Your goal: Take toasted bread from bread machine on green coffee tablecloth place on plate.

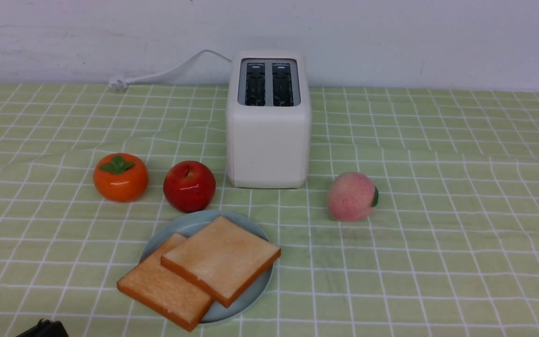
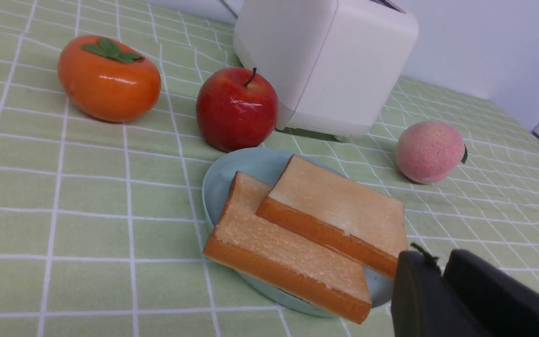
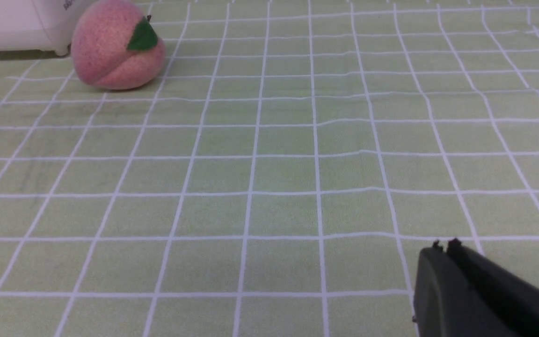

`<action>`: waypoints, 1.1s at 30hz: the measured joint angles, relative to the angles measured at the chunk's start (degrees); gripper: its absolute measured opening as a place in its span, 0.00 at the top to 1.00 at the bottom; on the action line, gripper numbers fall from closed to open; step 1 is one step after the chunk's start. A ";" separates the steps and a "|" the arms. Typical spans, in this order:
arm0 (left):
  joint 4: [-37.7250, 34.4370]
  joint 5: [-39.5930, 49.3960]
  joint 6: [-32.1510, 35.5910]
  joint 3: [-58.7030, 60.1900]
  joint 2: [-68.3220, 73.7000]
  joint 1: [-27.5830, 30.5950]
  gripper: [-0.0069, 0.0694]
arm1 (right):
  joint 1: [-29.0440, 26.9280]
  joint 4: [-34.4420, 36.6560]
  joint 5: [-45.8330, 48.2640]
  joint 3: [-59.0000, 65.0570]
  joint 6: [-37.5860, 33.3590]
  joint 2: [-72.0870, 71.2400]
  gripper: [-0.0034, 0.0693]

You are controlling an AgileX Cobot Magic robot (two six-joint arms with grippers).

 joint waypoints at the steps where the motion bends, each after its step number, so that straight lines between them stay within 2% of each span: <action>1: -0.09 0.13 0.00 0.00 0.00 0.00 0.82 | 0.00 0.00 0.00 0.00 0.00 0.00 0.95; 3: 3.26 2.55 -0.31 0.00 0.00 0.00 0.88 | 0.00 0.00 0.00 0.00 0.00 0.00 0.95; 4: 8.66 4.43 -1.77 0.00 0.00 0.00 0.92 | 0.00 0.00 0.00 0.00 0.00 0.00 0.95; 7: 27.61 7.64 -15.55 -0.90 0.00 0.06 0.93 | 0.00 0.00 0.00 0.00 0.00 0.00 0.95; 8: 28.95 7.64 -15.55 -1.06 0.00 0.14 0.93 | 0.00 0.00 0.00 0.00 0.00 0.00 0.95; 9: 34.42 8.03 -21.76 -1.77 0.00 0.55 0.93 | 0.00 -0.05 0.00 0.00 0.00 0.00 0.94; 10: 44.88 8.31 -31.61 -3.11 0.00 2.23 0.93 | 0.00 -0.05 0.00 0.00 0.00 0.00 0.94; 11: 50.79 8.51 -37.41 -3.67 0.00 3.86 0.93 | 0.00 -0.05 0.00 0.00 0.00 0.00 0.94; 12: 53.00 8.51 -38.51 -3.74 0.00 4.24 0.93 | 0.00 -0.05 0.00 0.00 0.00 0.00 0.94; 14: 63.24 9.89 -49.58 -4.02 -0.06 9.88 0.93 | 0.00 -0.05 0.00 0.00 0.00 0.00 0.94; 15: 64.77 10.31 -52.30 -4.02 -0.13 10.95 0.93 | 0.00 -0.05 0.00 0.00 0.00 0.00 0.94; 17: 74.20 14.48 -62.48 -4.02 -1.48 17.60 0.93 | 0.00 -0.05 0.00 0.00 0.00 0.00 0.93; 22: 83.14 17.17 -72.25 -2.28 -8.28 22.28 0.93 | 0.00 -0.05 0.00 0.00 0.00 0.00 0.93; 25: 83.54 17.45 -73.27 -0.49 -12.38 22.34 0.93 | 0.00 -0.05 0.00 0.00 0.00 0.00 0.92; 29: 83.67 23.92 -73.78 -0.05 -13.92 22.34 0.93 | 0.00 -0.05 0.00 0.00 0.00 0.00 0.92; 33: 83.67 25.66 -74.78 -0.02 -13.96 22.34 0.93 | 0.00 -0.05 0.00 0.00 0.05 -0.04 0.91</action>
